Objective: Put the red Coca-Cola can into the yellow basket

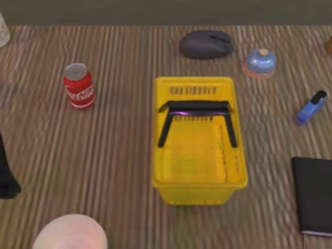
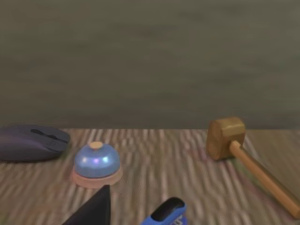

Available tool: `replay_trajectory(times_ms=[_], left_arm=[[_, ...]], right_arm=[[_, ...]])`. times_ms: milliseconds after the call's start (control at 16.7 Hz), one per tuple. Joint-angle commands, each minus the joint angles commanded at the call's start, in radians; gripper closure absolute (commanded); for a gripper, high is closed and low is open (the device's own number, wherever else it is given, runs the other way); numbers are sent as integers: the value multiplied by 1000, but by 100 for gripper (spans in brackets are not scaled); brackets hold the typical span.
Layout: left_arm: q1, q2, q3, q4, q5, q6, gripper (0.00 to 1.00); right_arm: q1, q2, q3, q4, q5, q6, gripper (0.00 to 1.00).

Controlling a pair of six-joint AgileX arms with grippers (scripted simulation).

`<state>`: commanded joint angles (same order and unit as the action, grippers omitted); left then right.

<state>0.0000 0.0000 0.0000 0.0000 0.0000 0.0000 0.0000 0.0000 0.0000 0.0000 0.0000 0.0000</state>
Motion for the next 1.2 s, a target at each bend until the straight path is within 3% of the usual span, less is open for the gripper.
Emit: replay_trajectory(times_ms=[300,540,840,1200], left_arm=[[-6,51,49,-30,5,15,0],[-24,246,244,-149,18,71,0],[-56,637,658,-387,35,174,0],[-97,1220,1312,-736,49,313,0]], right_arm=[[0,0,0,0,0,0,0],[0,0,0,0,0,0,0],[0,0,0,0,0,0,0],[0,0,0,0,0,0,0]])
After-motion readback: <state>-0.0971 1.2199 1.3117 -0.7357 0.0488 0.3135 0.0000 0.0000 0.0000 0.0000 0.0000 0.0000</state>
